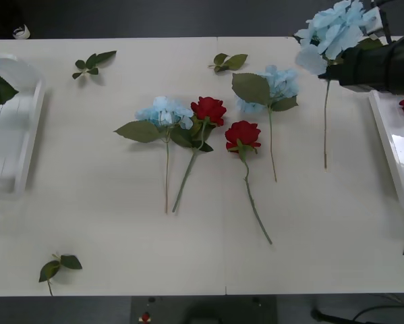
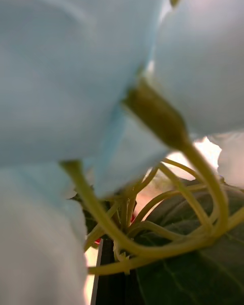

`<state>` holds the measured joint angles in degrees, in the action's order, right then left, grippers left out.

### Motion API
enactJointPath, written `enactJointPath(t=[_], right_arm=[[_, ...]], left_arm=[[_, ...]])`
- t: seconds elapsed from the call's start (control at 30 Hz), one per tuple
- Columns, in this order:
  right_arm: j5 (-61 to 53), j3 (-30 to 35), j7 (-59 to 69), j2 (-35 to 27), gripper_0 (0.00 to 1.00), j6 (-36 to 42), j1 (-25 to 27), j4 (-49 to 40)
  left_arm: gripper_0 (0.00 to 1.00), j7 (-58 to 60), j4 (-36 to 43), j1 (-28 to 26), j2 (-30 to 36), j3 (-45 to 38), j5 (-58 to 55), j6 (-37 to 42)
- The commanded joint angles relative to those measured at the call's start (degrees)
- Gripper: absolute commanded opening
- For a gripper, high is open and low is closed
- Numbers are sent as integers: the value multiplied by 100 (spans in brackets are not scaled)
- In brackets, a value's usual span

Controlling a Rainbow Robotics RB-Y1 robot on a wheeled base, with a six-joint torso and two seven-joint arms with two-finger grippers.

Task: Put the red flowers into the right box and the blue flowers into the left box

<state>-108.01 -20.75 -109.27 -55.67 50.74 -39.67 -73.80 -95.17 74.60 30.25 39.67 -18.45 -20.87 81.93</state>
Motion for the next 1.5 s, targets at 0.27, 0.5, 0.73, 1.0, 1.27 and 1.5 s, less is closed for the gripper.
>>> enactJointPath(t=[0.27, 0.5, 0.73, 1.0, 1.27, 1.5], right_arm=[[-1310, 71, -305, -243, 0, -1207, 663, -2349], [-1468, 71, -331, 460, 0, -1779, 663, -2868], [-870, 54, -287, 1567, 0, -1893, 601, -2868], [-580, -386, -279, 2350, 0, -1893, 12, -2288], [-9, -588, -252, 3053, 0, -1884, -541, -1550], [44, -676, -270, 3185, 0, -1884, -603, -1453]], left_arm=[[0, -187, -772, 25, 182, 193, 241, -845], [72, -204, -745, 25, 182, 237, 267, -1082], [100, -292, -517, 34, 182, 245, 197, -1091], [100, -380, 19, 113, 182, 184, -488, -572], [100, -863, 529, 122, -126, -124, -2281, -19], [100, -1189, 529, 113, -381, -449, -4268, 482]])
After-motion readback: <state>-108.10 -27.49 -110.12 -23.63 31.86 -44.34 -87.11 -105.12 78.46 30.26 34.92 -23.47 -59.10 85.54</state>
